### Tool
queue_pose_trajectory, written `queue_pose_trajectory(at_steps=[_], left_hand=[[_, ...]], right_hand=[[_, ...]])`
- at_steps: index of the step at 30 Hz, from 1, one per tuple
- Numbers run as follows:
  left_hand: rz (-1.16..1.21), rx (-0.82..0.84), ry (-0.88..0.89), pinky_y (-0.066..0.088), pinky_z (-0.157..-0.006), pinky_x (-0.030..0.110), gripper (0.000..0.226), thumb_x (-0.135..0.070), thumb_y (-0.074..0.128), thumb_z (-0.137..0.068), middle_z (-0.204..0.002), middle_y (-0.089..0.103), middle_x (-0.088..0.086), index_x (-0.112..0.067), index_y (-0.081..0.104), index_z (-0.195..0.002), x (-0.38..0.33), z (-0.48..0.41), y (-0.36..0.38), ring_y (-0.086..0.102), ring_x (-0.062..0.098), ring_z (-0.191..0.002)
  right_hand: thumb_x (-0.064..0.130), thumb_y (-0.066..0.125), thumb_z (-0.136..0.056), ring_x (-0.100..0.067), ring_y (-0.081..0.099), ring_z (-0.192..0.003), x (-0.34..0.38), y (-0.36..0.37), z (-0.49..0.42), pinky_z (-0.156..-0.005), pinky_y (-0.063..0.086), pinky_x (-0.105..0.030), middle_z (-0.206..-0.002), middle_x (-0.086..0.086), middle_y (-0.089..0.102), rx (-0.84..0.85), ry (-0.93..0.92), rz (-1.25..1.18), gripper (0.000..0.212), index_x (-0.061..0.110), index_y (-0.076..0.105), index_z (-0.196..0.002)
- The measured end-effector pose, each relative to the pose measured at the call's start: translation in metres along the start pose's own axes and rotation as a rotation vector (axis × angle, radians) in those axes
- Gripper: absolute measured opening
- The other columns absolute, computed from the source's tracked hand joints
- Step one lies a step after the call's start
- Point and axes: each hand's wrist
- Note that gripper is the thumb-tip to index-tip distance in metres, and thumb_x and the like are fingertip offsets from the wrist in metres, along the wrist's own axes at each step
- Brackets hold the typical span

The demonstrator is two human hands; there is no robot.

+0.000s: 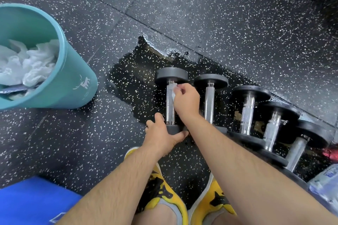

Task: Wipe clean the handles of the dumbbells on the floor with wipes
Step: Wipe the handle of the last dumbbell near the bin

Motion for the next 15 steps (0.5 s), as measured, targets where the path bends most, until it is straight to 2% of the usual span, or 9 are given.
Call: queue_pose_trajectory(at_steps=[1, 4, 7, 12, 15], left_hand=[[-0.005, 0.000, -0.002, 0.056, -0.087, 0.046, 0.082, -0.074, 0.078, -0.062, -0.112, 0.036, 0.002, -0.028, 0.029, -0.109, 0.000, 0.000, 0.000, 0.051, 0.027, -0.105], [-0.010, 0.009, -0.004, 0.057, -0.085, 0.046, 0.081, -0.072, 0.079, -0.063, -0.111, 0.036, 0.002, -0.028, 0.029, -0.109, 0.003, 0.001, -0.001, 0.052, 0.028, -0.104], [0.002, 0.015, -0.005, 0.057, -0.085, 0.046, 0.079, -0.073, 0.078, -0.063, -0.110, 0.035, 0.000, -0.029, 0.028, -0.107, 0.004, 0.000, 0.000, 0.052, 0.027, -0.105], [-0.017, 0.001, 0.015, 0.054, -0.090, 0.044, 0.077, -0.072, 0.078, -0.069, -0.114, 0.035, 0.002, -0.029, 0.029, -0.110, 0.000, -0.001, 0.000, 0.049, 0.025, -0.108], [-0.017, 0.004, 0.006, 0.055, -0.089, 0.044, 0.079, -0.074, 0.078, -0.066, -0.113, 0.035, 0.001, -0.030, 0.029, -0.109, 0.004, -0.001, 0.001, 0.050, 0.025, -0.106]], right_hand=[[0.020, 0.057, -0.098, -0.007, 0.056, -0.077, 0.001, 0.002, -0.001, -0.062, 0.038, -0.017, -0.087, 0.006, 0.063, -0.002, 0.062, -0.048, 0.010, 0.018, 0.063, -0.090], [0.024, 0.057, -0.099, -0.004, 0.055, -0.074, -0.008, 0.001, 0.015, -0.064, 0.040, -0.022, -0.086, 0.008, 0.063, 0.035, 0.144, -0.080, 0.013, 0.014, 0.065, -0.093], [0.023, 0.057, -0.100, -0.009, 0.059, -0.081, -0.013, -0.002, 0.021, -0.068, 0.045, -0.022, -0.092, 0.005, 0.065, 0.089, 0.161, -0.055, 0.011, 0.015, 0.065, -0.096], [0.022, 0.059, -0.097, -0.010, 0.058, -0.076, 0.005, -0.001, -0.008, -0.066, 0.044, -0.024, -0.085, 0.006, 0.063, 0.033, 0.194, -0.145, 0.010, 0.014, 0.065, -0.096], [0.022, 0.057, -0.098, -0.009, 0.056, -0.076, -0.001, -0.004, 0.005, -0.065, 0.044, -0.024, -0.088, 0.007, 0.062, 0.091, 0.190, -0.096, 0.008, 0.016, 0.063, -0.096]])
Point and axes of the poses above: each hand's wrist, its own z-axis away from the middle knuckle, its own y-axis out of the palm, x = y × z
